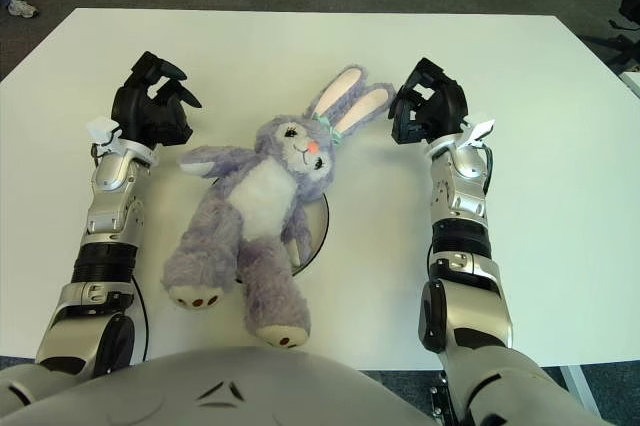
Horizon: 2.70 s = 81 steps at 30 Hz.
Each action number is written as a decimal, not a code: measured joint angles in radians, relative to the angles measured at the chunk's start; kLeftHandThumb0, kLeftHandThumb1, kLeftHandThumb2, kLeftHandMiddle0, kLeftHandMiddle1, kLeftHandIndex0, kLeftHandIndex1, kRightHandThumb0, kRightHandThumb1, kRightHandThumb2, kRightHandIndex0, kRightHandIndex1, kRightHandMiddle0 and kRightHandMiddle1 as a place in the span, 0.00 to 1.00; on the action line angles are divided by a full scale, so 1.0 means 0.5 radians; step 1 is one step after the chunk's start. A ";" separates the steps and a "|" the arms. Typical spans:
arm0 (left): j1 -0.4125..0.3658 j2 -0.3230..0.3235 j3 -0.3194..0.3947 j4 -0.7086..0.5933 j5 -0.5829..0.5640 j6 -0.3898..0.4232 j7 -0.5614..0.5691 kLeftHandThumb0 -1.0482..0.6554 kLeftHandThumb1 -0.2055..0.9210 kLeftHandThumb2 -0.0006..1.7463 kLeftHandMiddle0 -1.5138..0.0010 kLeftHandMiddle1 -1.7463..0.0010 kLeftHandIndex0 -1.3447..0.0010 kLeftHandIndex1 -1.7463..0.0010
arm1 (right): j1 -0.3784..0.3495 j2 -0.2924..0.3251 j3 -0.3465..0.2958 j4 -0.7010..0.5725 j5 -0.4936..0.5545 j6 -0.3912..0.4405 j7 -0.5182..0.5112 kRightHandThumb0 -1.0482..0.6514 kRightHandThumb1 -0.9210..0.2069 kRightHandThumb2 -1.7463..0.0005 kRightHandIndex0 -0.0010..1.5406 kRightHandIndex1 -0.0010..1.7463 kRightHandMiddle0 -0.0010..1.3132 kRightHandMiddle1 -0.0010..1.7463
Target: Put the doll into the plate.
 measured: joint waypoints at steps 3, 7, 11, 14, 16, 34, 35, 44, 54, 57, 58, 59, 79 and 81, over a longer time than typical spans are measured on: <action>0.012 -0.012 0.000 -0.015 -0.001 0.025 0.008 0.61 0.39 0.81 0.63 0.00 0.60 0.00 | 0.013 0.010 -0.004 -0.040 0.024 0.046 -0.006 0.61 0.82 0.04 0.56 0.98 0.46 1.00; 0.028 -0.024 0.000 -0.035 -0.004 0.071 0.009 0.61 0.40 0.81 0.63 0.00 0.60 0.00 | 0.041 0.024 -0.004 -0.085 0.040 0.091 -0.019 0.61 0.81 0.04 0.55 0.99 0.46 1.00; 0.044 -0.033 0.000 -0.056 -0.004 0.108 0.013 0.61 0.40 0.80 0.64 0.00 0.60 0.00 | 0.066 0.045 -0.006 -0.124 0.056 0.107 -0.024 0.61 0.83 0.02 0.56 1.00 0.48 1.00; 0.054 -0.039 -0.004 -0.075 -0.003 0.121 0.013 0.61 0.41 0.80 0.64 0.00 0.60 0.00 | 0.081 0.068 -0.008 -0.143 0.078 0.107 -0.028 0.61 0.86 0.01 0.58 1.00 0.49 1.00; 0.056 -0.041 -0.007 -0.080 -0.003 0.127 0.013 0.61 0.41 0.80 0.64 0.00 0.60 0.00 | 0.092 0.078 -0.008 -0.146 0.081 0.106 -0.034 0.61 0.87 0.00 0.58 1.00 0.51 0.99; 0.076 -0.029 -0.051 -0.038 0.040 0.169 0.012 0.61 0.38 0.82 0.62 0.00 0.59 0.00 | 0.110 0.161 0.010 -0.015 -0.022 -0.020 -0.261 0.51 0.79 0.07 0.68 1.00 0.55 0.96; 0.076 -0.027 -0.053 -0.033 0.043 0.175 0.012 0.61 0.37 0.82 0.62 0.00 0.58 0.00 | 0.110 0.162 0.012 -0.013 -0.030 -0.020 -0.272 0.44 0.72 0.12 0.74 1.00 0.53 0.98; 0.076 -0.017 -0.057 0.010 0.063 0.189 0.012 0.61 0.37 0.83 0.62 0.00 0.58 0.00 | 0.110 0.168 0.019 0.020 -0.064 -0.032 -0.321 0.32 0.59 0.20 0.84 1.00 0.51 1.00; 0.075 -0.017 -0.068 0.075 0.091 0.180 0.013 0.61 0.38 0.82 0.62 0.00 0.59 0.00 | 0.110 0.183 0.023 0.047 -0.071 -0.014 -0.383 0.32 0.59 0.20 0.84 1.00 0.51 1.00; 0.075 -0.017 -0.071 0.103 0.101 0.179 0.013 0.61 0.38 0.82 0.62 0.00 0.59 0.00 | 0.110 0.186 0.025 0.058 -0.073 -0.005 -0.396 0.32 0.59 0.20 0.84 1.00 0.51 1.00; 0.075 -0.017 -0.071 0.113 0.102 0.178 0.013 0.61 0.38 0.82 0.62 0.00 0.59 0.00 | 0.110 0.187 0.026 0.061 -0.073 -0.002 -0.397 0.32 0.59 0.20 0.84 1.00 0.51 1.00; 0.073 -0.017 -0.072 0.124 0.105 0.173 0.013 0.61 0.38 0.82 0.62 0.00 0.59 0.00 | 0.110 0.188 0.026 0.063 -0.073 0.000 -0.398 0.32 0.59 0.20 0.84 1.00 0.51 1.00; 0.035 -0.022 -0.071 0.236 0.120 0.139 0.047 0.61 0.39 0.82 0.63 0.00 0.59 0.00 | 0.175 0.207 0.041 0.046 -0.077 -0.021 -0.382 0.33 0.56 0.23 0.82 1.00 0.48 1.00; 0.035 -0.022 -0.071 0.236 0.124 0.139 0.053 0.61 0.39 0.81 0.63 0.00 0.59 0.00 | 0.188 0.207 0.046 0.033 -0.079 -0.024 -0.369 0.33 0.55 0.23 0.82 1.00 0.48 1.00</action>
